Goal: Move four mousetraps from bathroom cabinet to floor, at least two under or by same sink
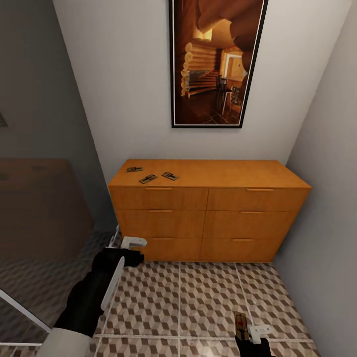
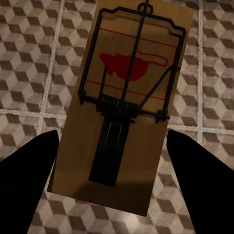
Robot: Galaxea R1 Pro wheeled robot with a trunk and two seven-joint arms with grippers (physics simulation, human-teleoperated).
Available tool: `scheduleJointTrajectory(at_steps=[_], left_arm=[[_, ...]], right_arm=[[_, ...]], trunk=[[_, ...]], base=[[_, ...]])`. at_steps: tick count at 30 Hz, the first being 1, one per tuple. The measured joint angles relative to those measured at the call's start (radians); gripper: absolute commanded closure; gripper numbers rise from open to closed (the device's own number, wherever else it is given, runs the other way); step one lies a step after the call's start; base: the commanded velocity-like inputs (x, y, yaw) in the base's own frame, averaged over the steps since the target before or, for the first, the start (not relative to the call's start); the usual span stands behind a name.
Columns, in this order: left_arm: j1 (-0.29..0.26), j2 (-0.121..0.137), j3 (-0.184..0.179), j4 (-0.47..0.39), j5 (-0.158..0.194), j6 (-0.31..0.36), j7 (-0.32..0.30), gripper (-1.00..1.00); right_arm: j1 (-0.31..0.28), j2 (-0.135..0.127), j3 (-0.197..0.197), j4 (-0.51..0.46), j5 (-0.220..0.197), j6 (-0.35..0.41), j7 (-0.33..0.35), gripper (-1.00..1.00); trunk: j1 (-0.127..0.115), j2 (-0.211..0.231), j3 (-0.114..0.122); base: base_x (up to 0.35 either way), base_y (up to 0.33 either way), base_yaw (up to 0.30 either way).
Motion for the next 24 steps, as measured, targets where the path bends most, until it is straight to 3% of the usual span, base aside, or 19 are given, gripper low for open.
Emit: scheduleJointTrajectory(at_steps=[4,10,13,18,20,24], left_arm=[[-0.152,-0.002,0.000,0.145,0.000,0.001,0.000,-1.00],[-0.299,-0.002,0.001,0.274,0.000,0.001,0.000,-1.00],[-0.357,-0.003,0.002,0.312,0.001,0.002,0.000,-1.00],[-0.406,-0.004,0.002,0.358,0.002,0.002,0.000,-1.00],[-0.470,-0.004,0.002,0.419,0.002,0.002,0.000,-1.00],[-0.536,-0.004,0.002,0.480,0.002,0.002,0.001,-1.00]], right_arm=[[0.000,0.000,0.000,0.000,0.000,0.001,0.000,1.00],[0.000,0.001,0.000,0.000,0.000,0.002,0.000,1.00],[0.000,0.001,0.000,0.000,0.000,0.002,0.000,1.00],[0.000,0.001,0.000,0.000,0.000,0.002,0.000,1.00],[0.000,0.002,0.000,0.000,0.000,0.002,0.000,1.00],[0.000,0.002,0.000,0.000,0.000,0.002,0.000,1.00]], trunk=[[0.000,0.000,0.000],[0.000,0.000,0.000],[0.000,0.000,0.000],[0.000,0.000,0.000],[0.000,0.000,0.000],[0.000,0.000,0.000]], base=[[0.000,0.000,0.000],[0.000,0.000,0.000],[0.000,0.000,0.000],[0.000,0.000,0.000],[0.000,0.000,0.000],[0.000,0.000,0.000]])
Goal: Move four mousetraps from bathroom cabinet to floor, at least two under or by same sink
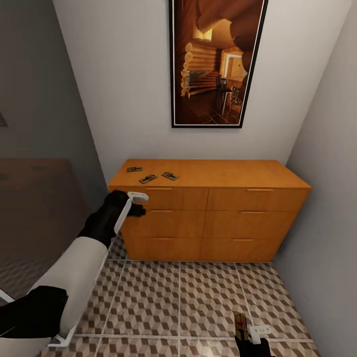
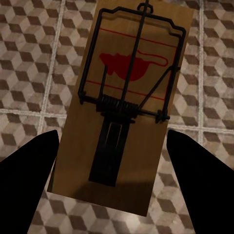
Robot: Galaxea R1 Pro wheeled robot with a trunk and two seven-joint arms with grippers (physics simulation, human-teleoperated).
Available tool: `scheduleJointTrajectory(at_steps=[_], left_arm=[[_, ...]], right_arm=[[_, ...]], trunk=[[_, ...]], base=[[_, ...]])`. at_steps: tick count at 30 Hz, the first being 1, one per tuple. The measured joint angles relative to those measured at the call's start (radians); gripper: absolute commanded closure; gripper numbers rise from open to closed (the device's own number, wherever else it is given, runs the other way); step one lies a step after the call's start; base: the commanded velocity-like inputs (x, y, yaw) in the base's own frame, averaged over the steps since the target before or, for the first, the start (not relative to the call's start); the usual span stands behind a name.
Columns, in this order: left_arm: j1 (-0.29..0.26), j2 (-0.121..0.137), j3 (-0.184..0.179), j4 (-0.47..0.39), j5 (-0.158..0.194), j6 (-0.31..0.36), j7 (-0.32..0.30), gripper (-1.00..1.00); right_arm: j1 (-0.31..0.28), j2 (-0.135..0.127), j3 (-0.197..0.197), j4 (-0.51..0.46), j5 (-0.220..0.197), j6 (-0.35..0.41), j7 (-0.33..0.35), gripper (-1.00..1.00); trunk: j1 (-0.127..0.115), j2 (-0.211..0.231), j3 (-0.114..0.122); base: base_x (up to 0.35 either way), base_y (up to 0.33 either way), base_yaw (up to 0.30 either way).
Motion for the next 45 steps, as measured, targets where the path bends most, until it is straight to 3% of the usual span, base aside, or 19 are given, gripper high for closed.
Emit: scheduleJointTrajectory(at_steps=[3,4,7,25,32,45], left_arm=[[-0.077,0.000,0.000,0.062,-0.001,0.000,0.000,-1.00],[-0.132,0.000,0.001,0.092,-0.001,0.000,0.000,-1.00],[-0.192,0.000,0.001,0.111,0.000,0.000,0.001,-1.00],[-0.209,-0.003,0.013,0.138,0.003,0.012,-0.003,-1.00],[-0.209,-0.005,0.011,0.073,0.003,0.013,-0.006,-1.00],[-0.209,-0.005,0.011,0.063,0.003,0.012,-0.006,-1.00]], right_arm=[[0.000,0.000,0.000,0.000,0.000,0.000,0.000,1.00],[0.000,0.000,0.000,0.000,0.000,0.000,0.000,1.00],[0.000,0.000,0.000,0.000,0.000,0.000,0.000,1.00],[0.000,0.001,0.000,0.000,0.000,-0.002,0.002,1.00],[0.000,0.002,0.000,0.000,0.000,-0.002,0.002,1.00],[0.000,0.001,0.000,0.000,0.001,-0.001,0.002,1.00]], trunk=[[0.000,0.000,0.000],[0.000,0.000,0.000],[0.000,0.000,0.000],[0.000,0.000,0.000],[0.000,0.000,0.000],[0.001,0.000,0.000]], base=[[0.000,0.000,0.000],[0.000,0.000,0.000],[0.000,0.000,0.000],[0.000,0.000,0.000],[-0.017,0.000,0.000],[-0.268,0.072,0.000]])
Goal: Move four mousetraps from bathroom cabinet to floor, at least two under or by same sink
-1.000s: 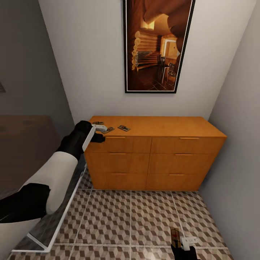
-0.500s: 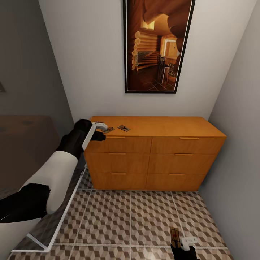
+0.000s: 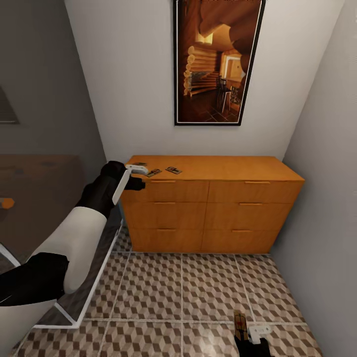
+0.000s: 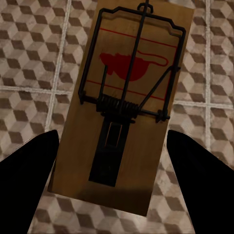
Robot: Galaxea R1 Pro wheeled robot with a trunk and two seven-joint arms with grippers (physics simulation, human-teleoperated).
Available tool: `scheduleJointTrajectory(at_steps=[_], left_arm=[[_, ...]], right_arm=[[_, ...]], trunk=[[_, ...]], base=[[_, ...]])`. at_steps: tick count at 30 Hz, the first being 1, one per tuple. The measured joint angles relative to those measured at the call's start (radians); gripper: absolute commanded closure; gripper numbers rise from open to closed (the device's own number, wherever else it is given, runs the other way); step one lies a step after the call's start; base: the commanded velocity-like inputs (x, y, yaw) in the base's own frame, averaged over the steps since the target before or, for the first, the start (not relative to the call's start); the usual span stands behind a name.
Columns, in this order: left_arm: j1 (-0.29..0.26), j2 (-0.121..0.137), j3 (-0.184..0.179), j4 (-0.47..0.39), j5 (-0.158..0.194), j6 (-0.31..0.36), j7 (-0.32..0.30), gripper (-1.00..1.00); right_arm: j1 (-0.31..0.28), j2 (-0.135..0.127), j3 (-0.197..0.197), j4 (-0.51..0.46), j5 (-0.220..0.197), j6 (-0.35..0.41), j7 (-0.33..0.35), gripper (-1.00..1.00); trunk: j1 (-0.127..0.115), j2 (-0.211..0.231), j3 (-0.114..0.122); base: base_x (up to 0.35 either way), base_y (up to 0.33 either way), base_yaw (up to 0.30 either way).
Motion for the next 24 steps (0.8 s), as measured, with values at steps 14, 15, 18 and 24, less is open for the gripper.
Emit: scheduleJointTrajectory(at_steps=[14,15,18,24], left_arm=[[0.000,-0.002,0.001,0.000,0.004,0.000,-0.001,-1.00],[0.000,-0.003,0.002,-0.001,0.006,0.000,-0.001,-1.00],[-0.001,-0.005,0.007,-0.002,0.009,0.000,-0.001,-1.00],[-0.031,-0.007,0.031,0.024,0.015,-0.002,-0.001,-1.00]], right_arm=[[0.000,0.000,0.000,0.000,0.000,0.000,0.000,1.00],[0.000,0.001,0.000,0.000,0.000,0.000,0.000,1.00],[0.000,0.001,0.000,0.000,0.000,0.000,0.000,1.00],[0.000,0.005,0.000,0.000,0.000,0.000,0.000,1.00]], trunk=[[-0.001,0.000,0.000],[-0.001,0.000,0.000],[-0.001,0.000,0.000],[-0.001,0.000,0.000]], base=[[-0.072,0.015,0.000],[-0.001,0.000,0.000],[0.000,0.000,0.000],[0.000,0.000,0.000]])
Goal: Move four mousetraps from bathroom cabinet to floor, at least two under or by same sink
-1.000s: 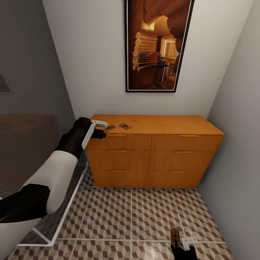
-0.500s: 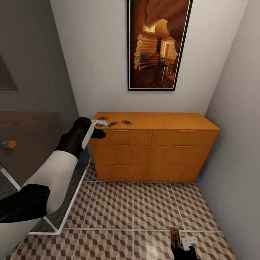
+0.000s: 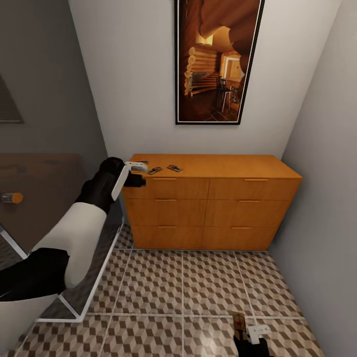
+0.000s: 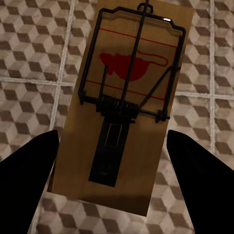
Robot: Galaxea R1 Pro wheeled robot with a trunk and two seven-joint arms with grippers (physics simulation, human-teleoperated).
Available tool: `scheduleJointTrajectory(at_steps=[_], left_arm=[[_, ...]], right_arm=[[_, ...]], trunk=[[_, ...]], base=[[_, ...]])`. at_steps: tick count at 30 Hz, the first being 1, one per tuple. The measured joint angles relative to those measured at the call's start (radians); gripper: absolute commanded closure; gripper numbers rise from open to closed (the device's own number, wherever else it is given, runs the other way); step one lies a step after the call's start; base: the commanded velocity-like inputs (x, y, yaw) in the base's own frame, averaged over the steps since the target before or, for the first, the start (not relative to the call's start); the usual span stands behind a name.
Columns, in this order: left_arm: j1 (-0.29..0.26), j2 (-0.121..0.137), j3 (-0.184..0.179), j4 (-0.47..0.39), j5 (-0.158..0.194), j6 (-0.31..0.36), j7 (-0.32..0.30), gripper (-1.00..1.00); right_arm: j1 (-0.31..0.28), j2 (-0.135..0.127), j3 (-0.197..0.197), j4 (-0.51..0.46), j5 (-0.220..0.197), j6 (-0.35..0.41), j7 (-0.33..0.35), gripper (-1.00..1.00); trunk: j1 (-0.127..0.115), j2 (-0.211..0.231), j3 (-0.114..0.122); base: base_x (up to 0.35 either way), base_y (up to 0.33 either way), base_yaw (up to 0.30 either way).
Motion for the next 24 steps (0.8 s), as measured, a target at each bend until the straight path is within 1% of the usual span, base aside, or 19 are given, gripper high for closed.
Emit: scheduleJointTrajectory(at_steps=[1,4,6,7,9,12,15,17,24], left_arm=[[-0.009,0.000,0.001,0.011,0.001,0.000,0.000,-1.00],[-0.069,0.000,0.004,0.105,0.002,-0.001,0.002,-1.00],[-0.106,0.000,0.005,0.142,0.002,-0.002,0.002,-1.00],[-0.142,-0.001,0.006,0.171,0.001,-0.002,0.003,-1.00],[-0.179,-0.001,0.007,0.202,0.003,-0.001,0.003,-1.00],[-0.194,-0.003,0.007,0.222,0.004,0.000,0.002,-1.00],[-0.202,-0.020,0.009,0.248,0.006,0.002,-0.001,-1.00],[-0.203,-0.025,0.008,0.252,0.005,0.004,-0.002,-1.00],[-0.205,-0.028,0.006,0.255,0.005,0.005,-0.006,-1.00]], right_arm=[[0.000,0.002,0.000,0.000,0.000,0.000,0.000,1.00],[0.000,0.008,0.000,0.000,0.001,0.000,0.000,1.00],[0.000,0.009,0.000,0.000,0.001,0.000,0.000,1.00],[0.000,0.010,0.000,0.000,0.001,0.000,0.000,1.00],[0.000,0.010,0.000,0.000,0.001,0.000,0.000,1.00],[0.000,0.010,0.000,0.000,0.001,0.000,0.000,1.00],[0.000,0.010,0.000,0.000,0.001,0.000,0.000,1.00],[0.000,0.010,0.000,0.000,0.001,0.000,0.000,1.00],[0.000,0.009,0.000,0.000,0.001,-0.003,0.000,1.00]], trunk=[[0.000,0.000,0.000],[0.000,0.000,0.000],[0.000,0.000,0.000],[0.000,0.000,0.000],[0.000,0.000,0.000],[0.000,0.000,0.000],[0.000,0.000,0.000],[0.000,0.000,0.000],[0.000,0.000,0.000]], base=[[0.000,0.000,0.000],[0.000,0.000,0.000],[0.000,0.000,0.000],[0.000,0.000,0.000],[0.000,0.000,0.000],[0.000,0.000,0.000],[0.000,0.000,0.000],[0.000,0.000,0.000],[0.000,0.000,0.000]])
